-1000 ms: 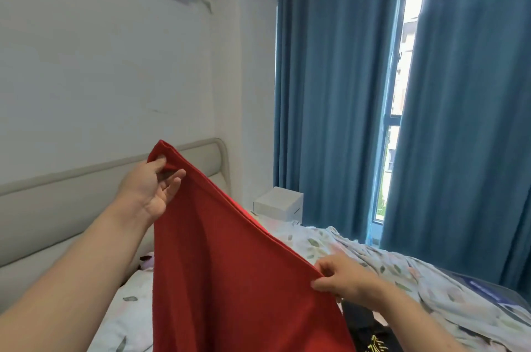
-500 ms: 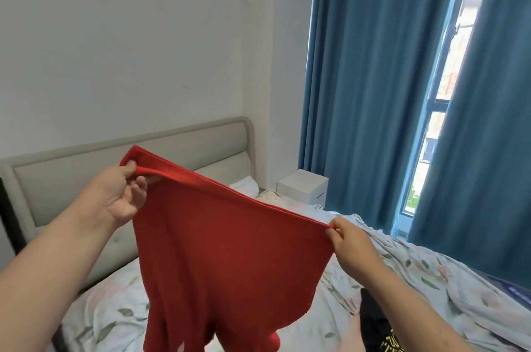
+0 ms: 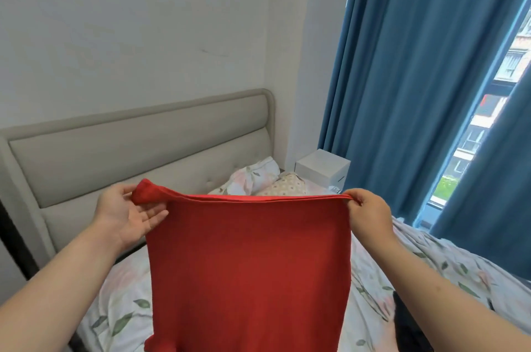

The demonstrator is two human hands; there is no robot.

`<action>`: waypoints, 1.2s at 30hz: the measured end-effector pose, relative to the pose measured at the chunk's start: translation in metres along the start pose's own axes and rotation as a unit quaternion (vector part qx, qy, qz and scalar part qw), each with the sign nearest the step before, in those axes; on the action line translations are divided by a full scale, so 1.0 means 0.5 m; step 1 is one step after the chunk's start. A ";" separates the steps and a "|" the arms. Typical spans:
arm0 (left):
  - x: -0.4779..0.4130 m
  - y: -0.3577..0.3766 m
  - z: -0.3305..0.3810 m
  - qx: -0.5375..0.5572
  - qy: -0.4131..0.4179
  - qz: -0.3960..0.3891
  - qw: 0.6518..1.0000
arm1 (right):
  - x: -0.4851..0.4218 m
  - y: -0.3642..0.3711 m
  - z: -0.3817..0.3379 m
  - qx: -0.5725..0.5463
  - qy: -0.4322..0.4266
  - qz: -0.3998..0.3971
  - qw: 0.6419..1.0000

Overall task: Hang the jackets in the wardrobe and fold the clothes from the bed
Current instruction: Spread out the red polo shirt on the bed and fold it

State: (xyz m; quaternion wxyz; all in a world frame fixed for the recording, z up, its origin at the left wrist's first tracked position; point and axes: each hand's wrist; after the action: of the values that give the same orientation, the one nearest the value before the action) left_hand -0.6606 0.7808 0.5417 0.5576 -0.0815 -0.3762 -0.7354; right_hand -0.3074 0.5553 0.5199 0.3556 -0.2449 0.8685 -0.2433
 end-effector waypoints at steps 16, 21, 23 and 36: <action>-0.273 0.069 0.031 -0.131 0.057 0.031 0.989 | -0.116 0.079 0.038 -0.021 0.021 0.020 0.999; -0.301 -0.003 -0.075 -0.146 0.012 0.065 0.987 | 0.003 0.103 0.107 0.013 0.049 -0.038 0.998; -0.299 -0.029 -0.114 -0.148 -0.006 0.072 0.986 | 0.046 0.111 0.126 -0.004 0.065 -0.050 0.997; -0.147 0.054 -0.208 -0.139 -0.069 -0.126 0.980 | 0.123 0.141 0.041 -0.150 0.115 -0.202 0.961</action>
State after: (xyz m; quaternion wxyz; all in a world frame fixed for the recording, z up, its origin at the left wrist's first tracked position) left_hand -0.5789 0.7670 0.4415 0.4167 -0.1610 -0.3148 -0.8375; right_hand -0.3488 0.5670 0.4341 0.1560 -0.4361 0.8627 -0.2031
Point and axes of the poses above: each hand's wrist, its own x-axis away from the middle knuckle, its own y-axis out of the palm, z = x × y, and after that the axes turned 12 degrees about -y, right-handed
